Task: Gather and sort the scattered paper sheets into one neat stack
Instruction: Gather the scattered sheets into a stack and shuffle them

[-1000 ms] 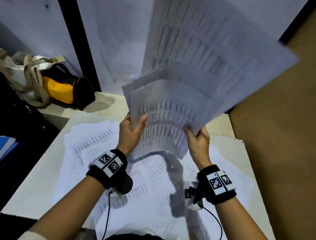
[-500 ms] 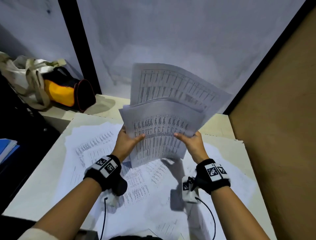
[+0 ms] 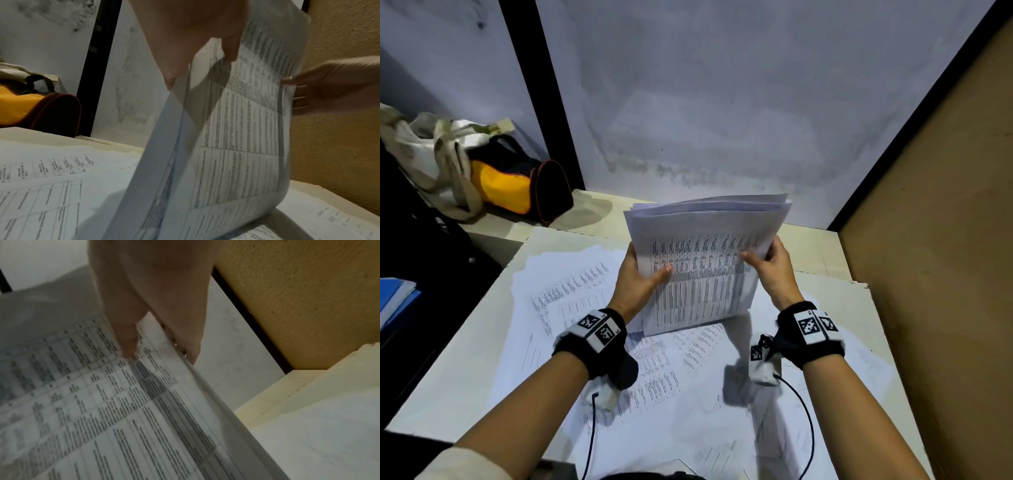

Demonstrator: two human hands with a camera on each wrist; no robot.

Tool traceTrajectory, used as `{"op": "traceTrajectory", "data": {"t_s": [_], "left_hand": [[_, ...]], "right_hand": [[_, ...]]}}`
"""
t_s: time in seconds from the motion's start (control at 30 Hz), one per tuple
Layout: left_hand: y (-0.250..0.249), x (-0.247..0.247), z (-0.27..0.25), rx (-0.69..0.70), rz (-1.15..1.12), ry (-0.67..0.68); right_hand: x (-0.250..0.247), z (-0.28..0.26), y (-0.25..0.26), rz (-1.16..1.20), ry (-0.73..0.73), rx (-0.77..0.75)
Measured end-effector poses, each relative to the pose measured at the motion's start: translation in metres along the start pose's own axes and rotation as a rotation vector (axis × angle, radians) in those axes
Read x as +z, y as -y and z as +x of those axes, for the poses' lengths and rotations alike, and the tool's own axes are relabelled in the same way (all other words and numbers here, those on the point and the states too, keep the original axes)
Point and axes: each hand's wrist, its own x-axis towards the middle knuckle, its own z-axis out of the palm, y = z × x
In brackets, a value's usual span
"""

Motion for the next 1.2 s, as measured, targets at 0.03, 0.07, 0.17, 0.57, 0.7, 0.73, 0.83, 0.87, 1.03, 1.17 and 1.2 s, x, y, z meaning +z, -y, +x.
{"op": "traceTrajectory", "data": {"t_s": [0.03,0.07,0.17,0.57,0.7,0.73,0.83,0.87,1.03,1.17,1.2], "left_hand": [[0.0,0.001,0.001,0.001,0.028,-0.006],[-0.001,0.002,0.002,0.002,0.044,-0.022],[-0.019,0.006,0.003,0.062,0.034,-0.098],[-0.009,0.0,-0.008,0.001,0.011,0.018],[-0.023,-0.002,-0.001,0.02,-0.011,0.04],[-0.025,-0.004,0.002,0.026,-0.021,0.051],[-0.022,-0.011,0.008,-0.022,-0.058,0.09],[-0.02,-0.013,0.008,-0.031,-0.069,0.113],[-0.023,-0.013,0.014,-0.039,-0.118,0.189],[-0.033,-0.024,0.026,-0.146,-0.3,0.244],[-0.032,-0.029,0.028,-0.174,-0.309,0.258]], "right_hand": [[0.001,0.001,-0.004,-0.045,-0.022,0.011],[0.002,0.0,-0.006,-0.074,-0.041,0.012],[0.006,-0.009,0.01,-0.077,-0.09,-0.083],[0.003,-0.023,-0.04,-0.14,0.036,0.094],[-0.001,-0.015,-0.022,-0.088,-0.057,0.026],[-0.004,-0.015,-0.017,-0.064,-0.053,0.009],[-0.013,-0.018,-0.011,0.031,0.041,-0.021],[-0.015,-0.018,-0.011,0.05,0.06,-0.017],[-0.02,-0.004,-0.004,0.069,0.065,-0.004],[-0.028,0.008,0.0,0.049,0.058,-0.023],[-0.029,0.01,0.0,0.05,0.043,-0.037]]}}
